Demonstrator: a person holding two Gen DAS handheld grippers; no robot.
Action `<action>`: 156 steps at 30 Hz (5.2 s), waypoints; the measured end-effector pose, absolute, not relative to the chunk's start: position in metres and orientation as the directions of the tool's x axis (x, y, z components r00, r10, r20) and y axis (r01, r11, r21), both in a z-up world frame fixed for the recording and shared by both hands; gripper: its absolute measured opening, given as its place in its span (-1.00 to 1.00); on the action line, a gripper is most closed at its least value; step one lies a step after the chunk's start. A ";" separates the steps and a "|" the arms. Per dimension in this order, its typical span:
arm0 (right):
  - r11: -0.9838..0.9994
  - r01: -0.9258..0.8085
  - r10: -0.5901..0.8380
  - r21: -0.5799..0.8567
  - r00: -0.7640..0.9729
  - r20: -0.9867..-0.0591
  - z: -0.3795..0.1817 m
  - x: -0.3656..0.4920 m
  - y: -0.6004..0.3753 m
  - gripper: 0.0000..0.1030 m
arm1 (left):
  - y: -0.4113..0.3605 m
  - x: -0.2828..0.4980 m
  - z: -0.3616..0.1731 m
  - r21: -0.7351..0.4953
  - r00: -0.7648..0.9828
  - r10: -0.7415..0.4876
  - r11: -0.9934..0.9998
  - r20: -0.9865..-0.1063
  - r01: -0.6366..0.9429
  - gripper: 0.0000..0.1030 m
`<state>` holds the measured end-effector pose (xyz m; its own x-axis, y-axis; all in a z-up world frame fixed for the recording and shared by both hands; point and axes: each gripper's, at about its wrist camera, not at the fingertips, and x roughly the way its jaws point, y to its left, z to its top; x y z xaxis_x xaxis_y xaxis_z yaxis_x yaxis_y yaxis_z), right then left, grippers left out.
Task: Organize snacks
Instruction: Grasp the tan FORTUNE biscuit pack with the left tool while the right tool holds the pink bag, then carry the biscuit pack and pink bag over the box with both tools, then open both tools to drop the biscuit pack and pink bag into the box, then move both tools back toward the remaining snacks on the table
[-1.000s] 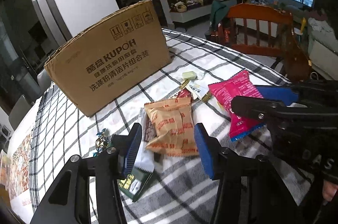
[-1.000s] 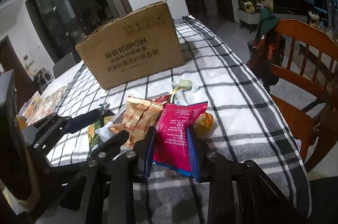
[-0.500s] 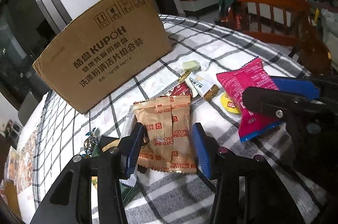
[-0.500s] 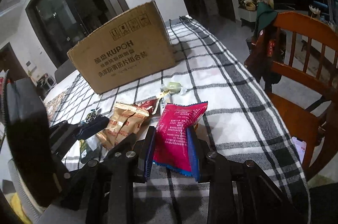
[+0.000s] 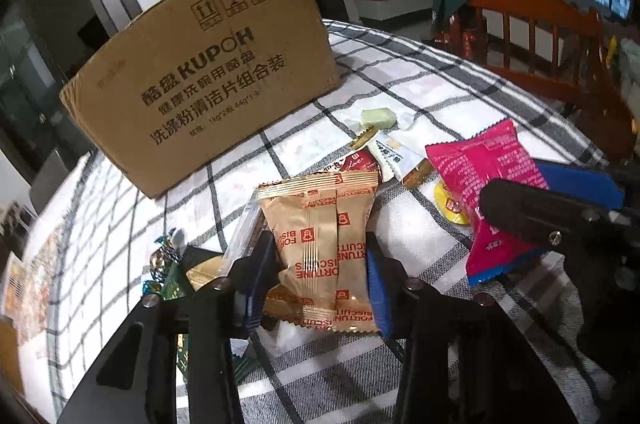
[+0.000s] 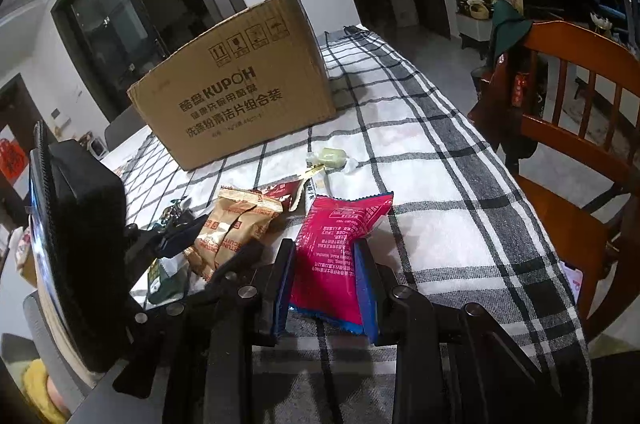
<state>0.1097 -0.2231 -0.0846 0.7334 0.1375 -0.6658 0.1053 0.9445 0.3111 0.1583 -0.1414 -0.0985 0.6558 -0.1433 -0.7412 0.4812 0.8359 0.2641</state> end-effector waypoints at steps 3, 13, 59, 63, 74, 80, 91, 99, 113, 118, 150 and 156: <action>0.946 0.096 0.142 0.309 0.736 -0.662 -0.081 0.108 -0.220 -0.42 | -0.135 0.157 -0.090 0.221 0.651 -0.170 0.853 -0.740 0.473 -0.22; 0.956 0.050 0.148 0.288 0.766 -0.625 -0.055 0.105 -0.208 -0.62 | -0.114 0.150 -0.048 0.169 0.688 -0.207 0.883 -0.696 0.437 -0.23; 0.967 0.202 -0.003 0.154 0.614 -0.789 -0.100 0.141 -0.177 -0.18 | -0.058 0.148 -0.067 0.070 0.671 -0.221 0.923 -0.708 0.378 -0.23; 0.965 0.199 0.007 0.170 0.632 -0.775 -0.091 0.131 -0.180 -0.18 | -0.061 0.144 -0.061 0.072 0.677 -0.229 0.920 -0.700 0.386 -0.23; 0.980 0.084 0.056 0.182 0.759 -0.649 -0.034 0.113 -0.165 -0.18 | -0.053 0.142 -0.030 0.010 0.683 -0.264 0.929 -0.681 0.369 -0.24; 0.978 0.019 0.109 0.209 0.806 -0.582 -0.003 0.131 -0.161 -0.18 | -0.047 0.156 0.004 0.032 0.738 -0.258 0.935 -0.624 0.354 -0.24; 0.980 -0.058 0.140 0.192 0.884 -0.446 0.059 0.186 -0.155 -0.18 | -0.037 0.202 0.069 0.054 0.827 -0.253 0.945 -0.502 0.322 -0.24; 0.976 -0.073 0.145 0.205 0.919 -0.367 0.095 0.228 -0.155 -0.18 | -0.033 0.251 0.102 0.066 0.855 -0.261 0.944 -0.448 0.323 -0.24; 0.970 -0.090 0.194 0.226 0.846 -0.497 0.077 0.328 -0.174 -0.17 | -0.045 0.346 0.095 0.018 0.790 -0.308 0.927 -0.530 0.374 -0.21; 0.962 -0.045 0.191 0.268 0.814 -0.549 0.062 0.350 -0.190 0.15 | -0.045 0.366 0.082 0.003 0.779 -0.267 0.946 -0.567 0.325 0.20; 0.980 0.022 0.082 0.198 0.859 -0.505 0.048 0.176 -0.212 0.50 | -0.049 0.183 0.072 0.126 0.817 -0.287 0.910 -0.500 0.396 0.35; 0.990 0.018 0.062 0.141 0.840 -0.539 0.026 0.153 -0.209 0.49 | -0.055 0.166 0.052 0.146 0.800 -0.294 0.894 -0.522 0.424 0.35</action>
<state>0.1533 -0.2093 0.0262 0.8402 0.0618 -0.5388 0.0179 0.9898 0.1414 0.1655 -0.0553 0.0522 0.8003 -0.2943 -0.5225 0.4242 0.8936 0.1464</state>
